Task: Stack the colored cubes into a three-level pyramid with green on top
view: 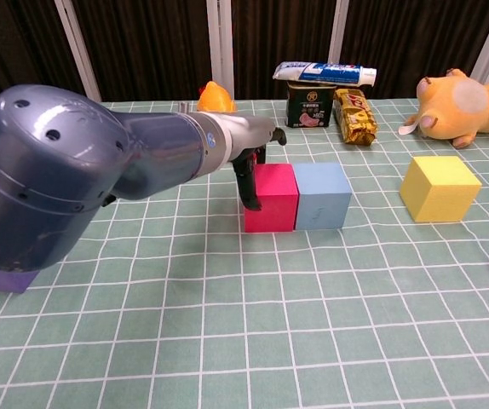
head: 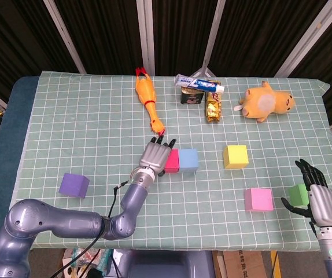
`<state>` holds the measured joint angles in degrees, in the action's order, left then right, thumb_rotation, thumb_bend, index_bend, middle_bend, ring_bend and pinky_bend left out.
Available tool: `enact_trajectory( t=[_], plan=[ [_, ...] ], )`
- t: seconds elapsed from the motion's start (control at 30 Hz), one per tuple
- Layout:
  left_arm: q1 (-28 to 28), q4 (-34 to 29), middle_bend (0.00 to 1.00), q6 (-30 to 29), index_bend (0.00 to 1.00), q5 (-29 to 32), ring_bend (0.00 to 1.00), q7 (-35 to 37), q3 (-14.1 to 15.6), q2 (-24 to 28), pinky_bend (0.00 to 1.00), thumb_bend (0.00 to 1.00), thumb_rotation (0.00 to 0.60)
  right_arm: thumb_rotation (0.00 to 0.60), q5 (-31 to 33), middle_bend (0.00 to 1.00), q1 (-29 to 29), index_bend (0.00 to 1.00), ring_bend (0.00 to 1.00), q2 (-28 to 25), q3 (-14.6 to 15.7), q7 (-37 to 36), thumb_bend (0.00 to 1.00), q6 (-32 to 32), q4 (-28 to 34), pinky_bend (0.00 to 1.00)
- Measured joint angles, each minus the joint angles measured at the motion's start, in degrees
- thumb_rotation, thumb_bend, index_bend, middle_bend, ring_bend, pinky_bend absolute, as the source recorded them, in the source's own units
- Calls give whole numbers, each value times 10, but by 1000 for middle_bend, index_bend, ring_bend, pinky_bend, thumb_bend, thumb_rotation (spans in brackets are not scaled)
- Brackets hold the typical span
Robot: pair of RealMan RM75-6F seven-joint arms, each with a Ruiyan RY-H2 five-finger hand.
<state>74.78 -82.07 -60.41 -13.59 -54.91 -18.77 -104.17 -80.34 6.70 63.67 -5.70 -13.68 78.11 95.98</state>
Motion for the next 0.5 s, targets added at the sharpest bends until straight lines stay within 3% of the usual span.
enact_trajectory(
  t=[0.3, 0.5],
  plan=[
    [-1, -8, 77, -6, 0, 4, 34, -2, -1, 5, 107, 154, 600, 600, -3, 0, 0, 0, 0, 0, 0, -1, 264, 2, -1, 0],
    [-5, -20, 60, -13, 0, 0, 28, -1, 0, 16, 100, 146, 600, 600, -2, 0, 0, 0, 0, 0, 1, -1, 264, 2, 0, 0]
  ],
)
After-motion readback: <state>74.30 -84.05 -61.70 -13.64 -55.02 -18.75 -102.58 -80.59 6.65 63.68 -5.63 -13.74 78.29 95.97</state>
